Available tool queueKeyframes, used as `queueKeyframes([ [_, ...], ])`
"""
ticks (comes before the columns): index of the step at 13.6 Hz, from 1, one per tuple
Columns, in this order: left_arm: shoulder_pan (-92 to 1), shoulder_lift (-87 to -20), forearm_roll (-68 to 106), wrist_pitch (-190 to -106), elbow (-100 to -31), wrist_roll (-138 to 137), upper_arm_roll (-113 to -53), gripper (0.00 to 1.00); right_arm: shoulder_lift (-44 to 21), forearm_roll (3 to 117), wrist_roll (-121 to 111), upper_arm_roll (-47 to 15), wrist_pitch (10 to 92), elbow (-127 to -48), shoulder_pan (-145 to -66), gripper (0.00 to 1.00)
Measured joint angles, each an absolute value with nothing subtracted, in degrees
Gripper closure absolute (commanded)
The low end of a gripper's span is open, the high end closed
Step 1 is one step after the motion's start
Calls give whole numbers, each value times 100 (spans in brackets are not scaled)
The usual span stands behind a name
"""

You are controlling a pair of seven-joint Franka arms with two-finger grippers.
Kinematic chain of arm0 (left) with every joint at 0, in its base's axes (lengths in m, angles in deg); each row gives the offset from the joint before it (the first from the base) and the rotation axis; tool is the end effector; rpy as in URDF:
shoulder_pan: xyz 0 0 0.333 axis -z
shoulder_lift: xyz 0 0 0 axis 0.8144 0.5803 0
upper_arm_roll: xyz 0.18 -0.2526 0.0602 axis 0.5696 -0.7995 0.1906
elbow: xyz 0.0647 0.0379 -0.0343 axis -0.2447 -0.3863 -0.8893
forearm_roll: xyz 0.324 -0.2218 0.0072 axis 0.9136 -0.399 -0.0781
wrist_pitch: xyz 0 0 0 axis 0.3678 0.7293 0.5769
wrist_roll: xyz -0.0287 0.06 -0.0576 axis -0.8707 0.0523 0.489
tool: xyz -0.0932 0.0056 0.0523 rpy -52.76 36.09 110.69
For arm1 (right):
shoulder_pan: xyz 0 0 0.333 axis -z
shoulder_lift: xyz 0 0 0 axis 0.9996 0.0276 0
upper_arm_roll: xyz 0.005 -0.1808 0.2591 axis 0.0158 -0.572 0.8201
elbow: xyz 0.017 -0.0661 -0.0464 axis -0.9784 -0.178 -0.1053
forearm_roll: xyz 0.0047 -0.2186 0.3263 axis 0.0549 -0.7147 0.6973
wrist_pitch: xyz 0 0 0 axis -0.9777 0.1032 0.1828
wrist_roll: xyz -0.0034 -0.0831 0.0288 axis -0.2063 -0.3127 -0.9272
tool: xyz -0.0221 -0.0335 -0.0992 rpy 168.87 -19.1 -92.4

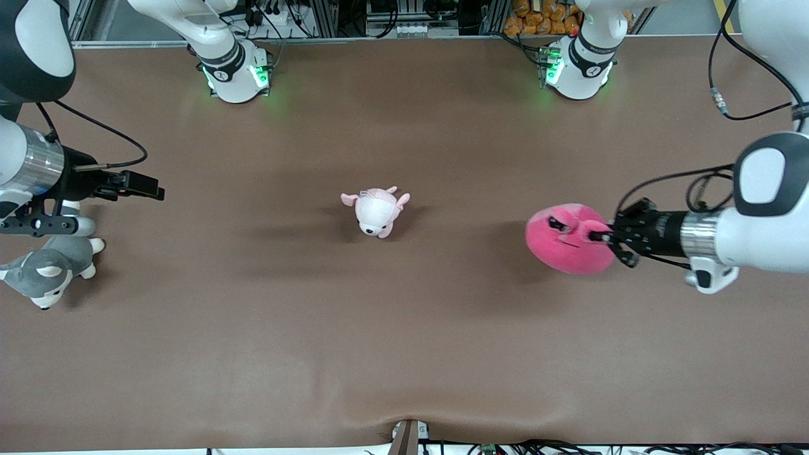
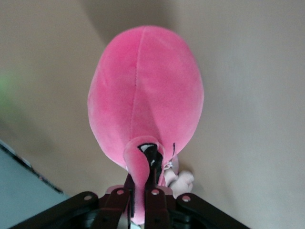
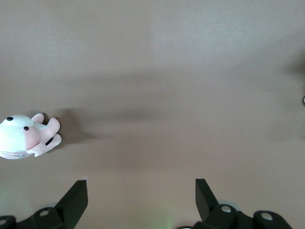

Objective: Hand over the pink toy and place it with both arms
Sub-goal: 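Grasp the pink toy's ear with the left gripper, then carry the pink toy toward center while the right gripper reaches over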

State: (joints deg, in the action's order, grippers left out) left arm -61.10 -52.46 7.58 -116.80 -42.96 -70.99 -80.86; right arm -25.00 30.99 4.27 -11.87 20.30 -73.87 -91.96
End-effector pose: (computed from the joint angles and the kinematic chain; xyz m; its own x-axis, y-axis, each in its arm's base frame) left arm 0.6478 -0.1124 0.4576 0.2505 0.8275 -0.5025 0.9041 -0.3856 -0.1842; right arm 0.5919 0.0401 0.5602 0.9822 -0.0235 -0.1865 -0.0460 -0.9920 -0.1172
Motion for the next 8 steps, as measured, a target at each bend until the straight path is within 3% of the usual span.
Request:
queueKeyframes([
  [4, -5942, -5307, 717, -11709, -3673, -8607, -9047, 100, -2467, 3125, 425, -1182, 1995, -7375, -9395, 0],
  [8, -5314, -5376, 695, -12211, -3395, -9776, -9126, 100, -2267, 3147, 436, -1169, 1559, -7402, -9863, 0],
])
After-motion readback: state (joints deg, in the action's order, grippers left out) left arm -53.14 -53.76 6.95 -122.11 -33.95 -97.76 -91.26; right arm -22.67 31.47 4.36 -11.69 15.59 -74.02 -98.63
